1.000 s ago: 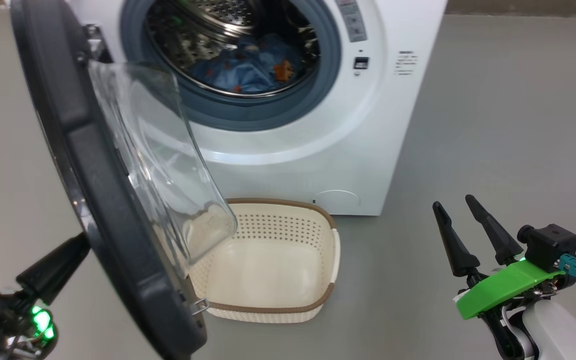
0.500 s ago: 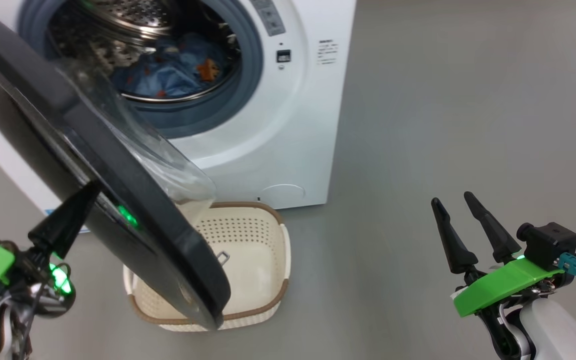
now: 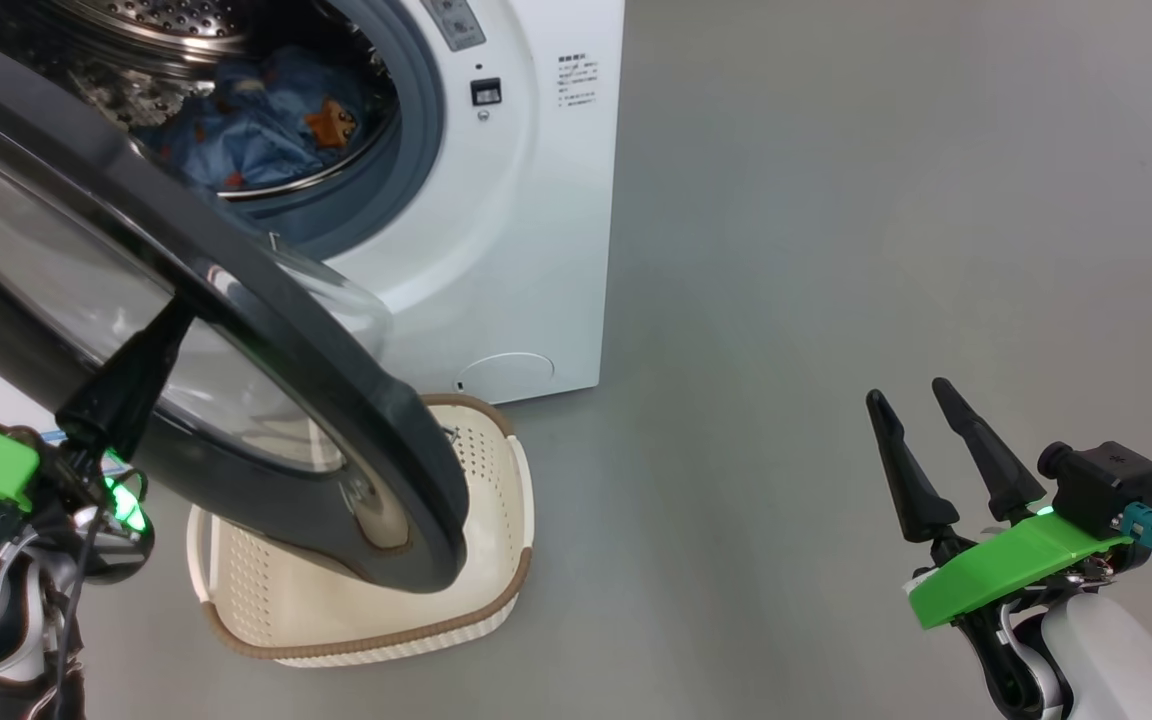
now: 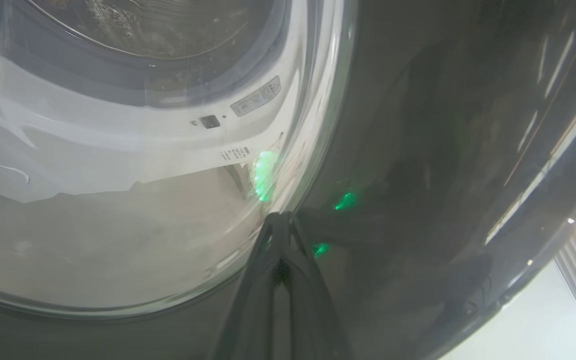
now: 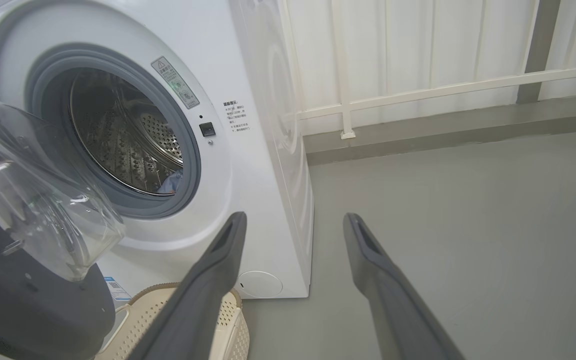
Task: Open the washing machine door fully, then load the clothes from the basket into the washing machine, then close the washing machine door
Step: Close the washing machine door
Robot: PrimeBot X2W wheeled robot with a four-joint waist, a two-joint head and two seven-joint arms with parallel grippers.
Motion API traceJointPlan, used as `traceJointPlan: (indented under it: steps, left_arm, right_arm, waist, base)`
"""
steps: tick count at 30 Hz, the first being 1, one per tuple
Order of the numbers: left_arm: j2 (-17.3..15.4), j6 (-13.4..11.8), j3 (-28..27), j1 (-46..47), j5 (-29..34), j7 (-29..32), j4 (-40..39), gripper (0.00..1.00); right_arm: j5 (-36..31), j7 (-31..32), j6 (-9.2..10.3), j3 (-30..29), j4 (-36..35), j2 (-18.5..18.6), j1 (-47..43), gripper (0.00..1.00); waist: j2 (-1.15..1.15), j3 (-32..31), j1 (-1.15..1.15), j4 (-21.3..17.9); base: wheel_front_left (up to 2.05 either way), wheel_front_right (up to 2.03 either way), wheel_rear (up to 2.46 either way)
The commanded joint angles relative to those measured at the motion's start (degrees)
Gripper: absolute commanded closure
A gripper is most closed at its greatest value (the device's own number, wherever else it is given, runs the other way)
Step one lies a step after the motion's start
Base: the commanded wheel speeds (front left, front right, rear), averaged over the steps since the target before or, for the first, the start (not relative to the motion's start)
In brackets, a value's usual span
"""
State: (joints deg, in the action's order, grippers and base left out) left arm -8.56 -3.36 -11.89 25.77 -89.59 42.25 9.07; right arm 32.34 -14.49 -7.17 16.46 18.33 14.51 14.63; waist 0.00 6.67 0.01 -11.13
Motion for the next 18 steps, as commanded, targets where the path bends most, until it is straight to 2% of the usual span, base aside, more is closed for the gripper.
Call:
traceJointPlan:
  steps: [1,11,15,16,17,18]
  left_arm:
    - [-1.6,0.8,-1.6,2.5,0.5,-0.2,-1.0,1.0]
    - [-1.6,2.2,-1.2,2.2,2.3,-1.5,-0.4,1.0]
    - [-2.6,3.3,-0.7,0.6,5.9,-3.6,-1.9,1.0]
    - [-2.9,3.6,-0.5,0.1,7.3,-4.6,-2.5,0.86]
    - [-3.5,4.0,-0.4,-0.4,8.9,-5.5,-2.8,0.58]
    - [-4.0,4.6,-0.1,-1.0,10.5,-6.4,-3.2,0.23]
  right_arm:
    - [-0.3,-0.5,-0.32,0.6,-1.3,0.4,0.5,0.0]
    - [-0.4,-0.5,-0.32,0.7,-1.0,0.6,0.5,0.0]
    - [-0.3,-0.5,-0.32,0.6,-0.9,0.8,0.3,0.0]
    - [-0.3,-0.5,-0.32,0.5,-1.0,0.8,0.2,0.0]
    - [-0.3,-0.5,-0.32,0.4,-1.0,0.9,0.2,0.0]
    - [-0.3,-0.5,-0.32,0.4,-1.0,0.9,0.2,0.0]
  waist:
    - [0.0,-0.1,-0.01,0.3]
    - [0.0,-1.1,-0.01,2.8]
    - [0.0,-1.4,-0.01,3.8]
    - [0.0,-1.4,-0.01,4.0]
    - [0.0,-1.4,-0.01,4.3]
    - [0.0,-1.4,-0.01,4.5]
  base:
    - [0.0,0.0,0.0]
    - [0.0,0.0,0.0]
    - [0.0,0.0,0.0]
    - [0.0,0.0,0.0]
    - [0.0,0.0,0.0]
    - [0.0,0.0,0.0]
